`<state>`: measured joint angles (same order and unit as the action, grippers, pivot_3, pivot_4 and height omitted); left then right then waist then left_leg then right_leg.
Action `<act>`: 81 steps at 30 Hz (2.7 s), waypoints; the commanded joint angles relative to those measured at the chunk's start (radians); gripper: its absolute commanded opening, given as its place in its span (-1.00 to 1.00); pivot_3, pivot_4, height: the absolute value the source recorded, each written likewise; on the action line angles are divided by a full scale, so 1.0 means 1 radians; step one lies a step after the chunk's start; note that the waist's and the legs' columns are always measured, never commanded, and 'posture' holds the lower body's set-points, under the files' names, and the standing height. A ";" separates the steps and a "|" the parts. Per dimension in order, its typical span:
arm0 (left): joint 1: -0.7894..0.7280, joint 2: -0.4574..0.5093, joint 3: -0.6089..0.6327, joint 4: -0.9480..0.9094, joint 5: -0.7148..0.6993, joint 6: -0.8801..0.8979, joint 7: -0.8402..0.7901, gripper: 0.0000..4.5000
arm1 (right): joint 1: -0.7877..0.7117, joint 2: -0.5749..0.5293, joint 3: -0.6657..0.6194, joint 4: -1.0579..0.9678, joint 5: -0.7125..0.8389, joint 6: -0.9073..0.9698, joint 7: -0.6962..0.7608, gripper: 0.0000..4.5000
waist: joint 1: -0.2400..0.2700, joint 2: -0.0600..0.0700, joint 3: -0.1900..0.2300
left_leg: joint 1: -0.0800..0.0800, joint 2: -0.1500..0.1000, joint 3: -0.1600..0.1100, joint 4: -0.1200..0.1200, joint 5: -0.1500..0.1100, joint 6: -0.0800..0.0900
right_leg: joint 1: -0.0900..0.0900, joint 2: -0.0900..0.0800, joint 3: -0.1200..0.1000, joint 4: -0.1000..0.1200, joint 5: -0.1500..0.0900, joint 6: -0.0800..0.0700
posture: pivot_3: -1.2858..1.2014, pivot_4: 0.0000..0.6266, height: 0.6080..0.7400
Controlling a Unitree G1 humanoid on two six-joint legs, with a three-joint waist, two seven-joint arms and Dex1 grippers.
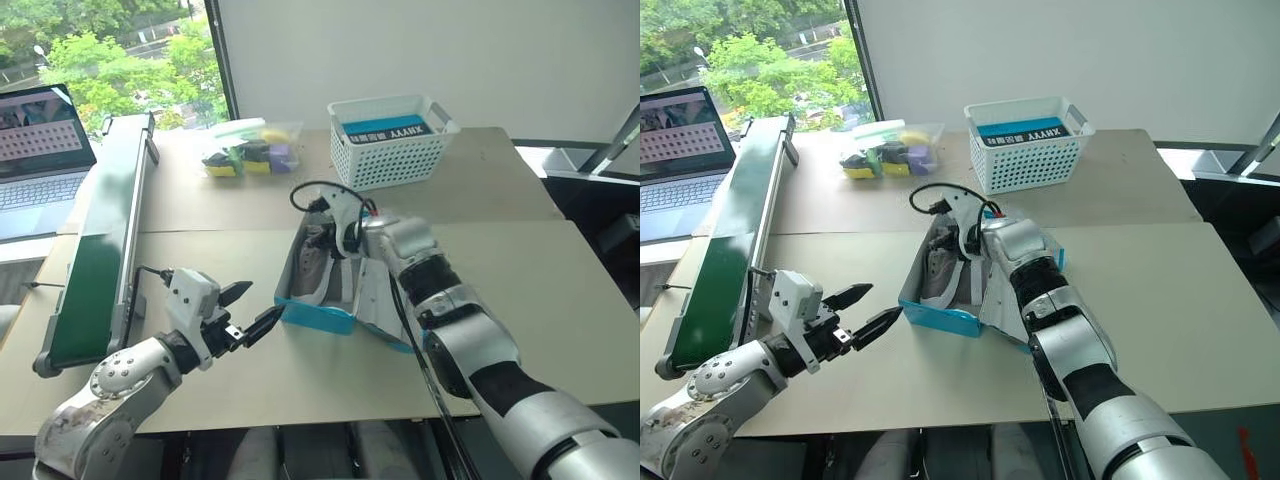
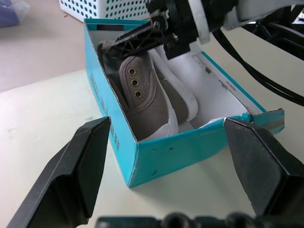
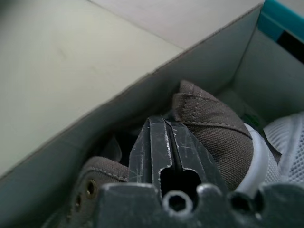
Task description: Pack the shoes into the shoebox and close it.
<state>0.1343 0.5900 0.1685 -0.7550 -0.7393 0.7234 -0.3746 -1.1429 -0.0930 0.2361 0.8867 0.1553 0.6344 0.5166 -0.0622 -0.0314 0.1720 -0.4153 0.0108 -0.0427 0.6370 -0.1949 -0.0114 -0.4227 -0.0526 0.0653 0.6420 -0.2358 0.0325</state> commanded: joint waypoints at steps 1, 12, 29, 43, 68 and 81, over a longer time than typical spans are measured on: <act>0.006 0.002 0.021 -0.051 -0.019 0.005 0.011 0.79 | -0.044 0.008 0.009 0.143 -0.073 -0.098 0.022 -0.99 | 0.002 0.000 0.000 | 0.000 0.000 0.000 0.000 0.000 0.000 | 0.000 0.000 0.000 0.000 0.000 0.000 | 0.03 -0.52 0.97; 0.014 -0.004 0.028 -0.062 -0.025 0.014 0.037 0.79 | -0.090 -0.018 -0.008 -0.030 -0.090 -0.042 0.201 -0.99 | 0.002 0.000 0.000 | 0.002 0.000 0.000 0.000 0.000 0.000 | 0.001 0.000 0.000 0.002 0.000 0.000 | 0.03 -0.52 0.97; -0.003 0.023 0.026 -0.026 -0.010 -0.018 -0.044 0.79 | 0.225 -0.576 -0.169 -1.104 0.472 0.509 0.803 -0.99 | 0.028 0.000 0.000 | 0.000 0.000 -0.001 0.000 -0.001 0.000 | 0.001 0.000 -0.002 -0.002 -0.001 0.000 | 0.03 -0.52 0.97; -0.063 0.178 0.037 0.114 0.027 -0.061 -0.302 0.79 | 0.873 -0.691 -0.175 -1.457 0.419 0.627 0.345 -0.99 | 0.026 0.000 0.000 | 0.002 0.003 0.006 0.004 -0.001 0.001 | 0.001 0.001 0.002 0.000 -0.006 0.006 | 0.03 -0.52 0.97; -0.238 0.178 -0.079 0.493 0.279 -0.389 -0.598 0.79 | 1.165 0.212 -0.803 -1.158 0.362 0.308 -0.560 -0.99 | 0.026 -0.012 -0.010 | 0.010 0.007 0.010 0.005 -0.001 0.001 | 0.010 -0.002 0.004 -0.001 -0.005 0.007 | 0.03 -0.52 0.97; -0.220 0.153 -0.085 0.444 0.275 -0.367 -0.561 0.79 | 1.039 0.338 -1.025 -0.946 1.041 0.142 -0.612 -0.99 | 0.018 -0.016 -0.013 | 0.014 0.007 0.011 0.003 -0.003 0.004 | 0.021 -0.006 0.003 -0.014 -0.006 0.004 | 0.03 -0.52 0.97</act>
<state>-0.0800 0.7470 0.0798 -0.2673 -0.4642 0.3545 -0.9441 -0.0799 0.1083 -0.7860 -0.0742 1.1150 0.8112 -0.0939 -0.0445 -0.0479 0.1591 -0.4015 0.0177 -0.0312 0.6403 -0.1979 -0.0075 -0.4026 -0.0589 0.0688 0.6285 -0.2414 0.0360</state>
